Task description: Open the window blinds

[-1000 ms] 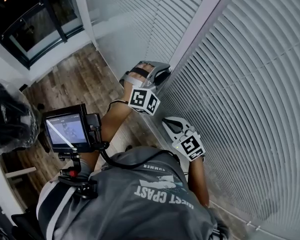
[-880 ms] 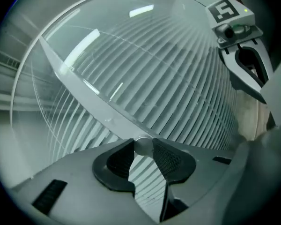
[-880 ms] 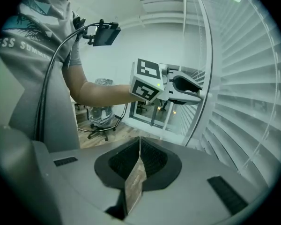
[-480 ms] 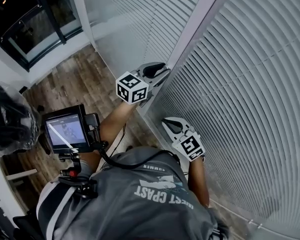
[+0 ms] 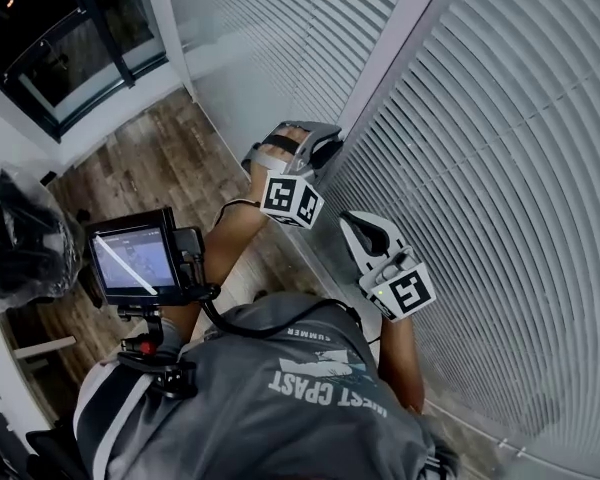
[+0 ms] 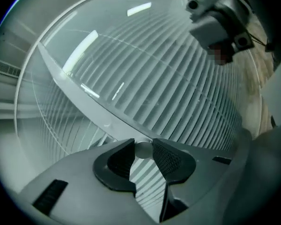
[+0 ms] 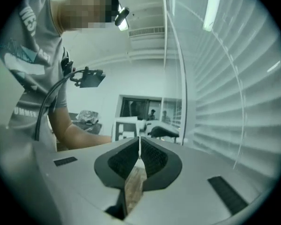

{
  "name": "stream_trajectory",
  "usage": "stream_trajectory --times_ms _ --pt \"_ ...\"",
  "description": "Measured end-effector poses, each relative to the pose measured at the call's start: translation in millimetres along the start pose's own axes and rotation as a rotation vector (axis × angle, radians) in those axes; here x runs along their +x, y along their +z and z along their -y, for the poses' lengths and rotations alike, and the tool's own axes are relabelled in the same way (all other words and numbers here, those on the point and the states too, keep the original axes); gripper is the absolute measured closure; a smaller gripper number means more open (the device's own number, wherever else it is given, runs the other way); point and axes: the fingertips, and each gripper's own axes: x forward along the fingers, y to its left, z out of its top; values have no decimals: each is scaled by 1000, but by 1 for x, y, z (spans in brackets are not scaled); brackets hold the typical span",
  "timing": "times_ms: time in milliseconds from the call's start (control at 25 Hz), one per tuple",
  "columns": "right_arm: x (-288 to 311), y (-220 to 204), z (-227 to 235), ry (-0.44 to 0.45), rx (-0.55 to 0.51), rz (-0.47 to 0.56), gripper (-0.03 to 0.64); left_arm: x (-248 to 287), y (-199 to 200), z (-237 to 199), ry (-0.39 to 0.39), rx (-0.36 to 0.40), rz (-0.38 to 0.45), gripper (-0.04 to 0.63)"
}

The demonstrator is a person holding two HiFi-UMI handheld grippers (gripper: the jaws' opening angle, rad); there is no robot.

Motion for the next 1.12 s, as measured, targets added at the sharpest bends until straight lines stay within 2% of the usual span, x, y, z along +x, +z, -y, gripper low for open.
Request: stream_trajectory --times_ms 120,160,200,240,280,400,440,480,520,600,720,760,800,840,880,960,1000,1040,1120 --pt "3 21 17 -54 -38 36 611 1 -2 1 -5 26 10 471" --pt "5 21 20 -62 -44 31 611 2 -2 1 -13 3 17 470" --pt "5 20 22 -67 -45 23 611 3 -2 1 -28 -52 31 469" --pt "5 18 24 -71 -40 14 611 3 -2 0 -52 -154 58 469" --pt "5 15 25 -75 -32 6 611 3 -2 -1 -83 -308 99 469" --pt "1 9 25 -84 -17 -7 611 -3 -7 -13 -173 -948 269 436" --pt "0 7 25 -86 -13 -10 611 -4 -11 -16 -193 -1115 305 436" --pt "-1 5 25 -89 -9 -13 611 -4 -15 -16 -208 -1220 322 436" --pt "-2 4 25 -94 -5 -18 611 -3 -17 -15 -219 -1273 328 437" --pt "-3 1 26 -100 1 -27 611 -3 -17 -14 -221 -1299 333 468" --pt "-3 0 27 -103 5 -35 611 -5 -15 -15 -202 -1281 332 471" --pt "-3 -1 26 -102 6 -37 611 -5 -15 -15 -193 -1241 322 471" --pt "-4 -2 26 -102 8 -40 611 -5 -13 -15 -178 -1157 299 471" --pt "-4 -3 27 -102 10 -43 611 -5 -12 -13 -154 -1017 257 471" --pt "-3 -4 27 -103 13 -46 611 -4 -11 -11 -120 -816 196 471" --pt "-2 -6 28 -102 18 -50 611 -2 -8 -5 -36 -320 53 471" --pt "0 -7 29 -100 19 -51 611 -1 -7 -3 -8 -133 8 471" --pt "1 -8 28 -98 20 -52 611 -1 -7 -1 6 -33 -6 471" --pt "3 -9 27 -91 20 -52 611 -1 -7 0 13 10 7 471"
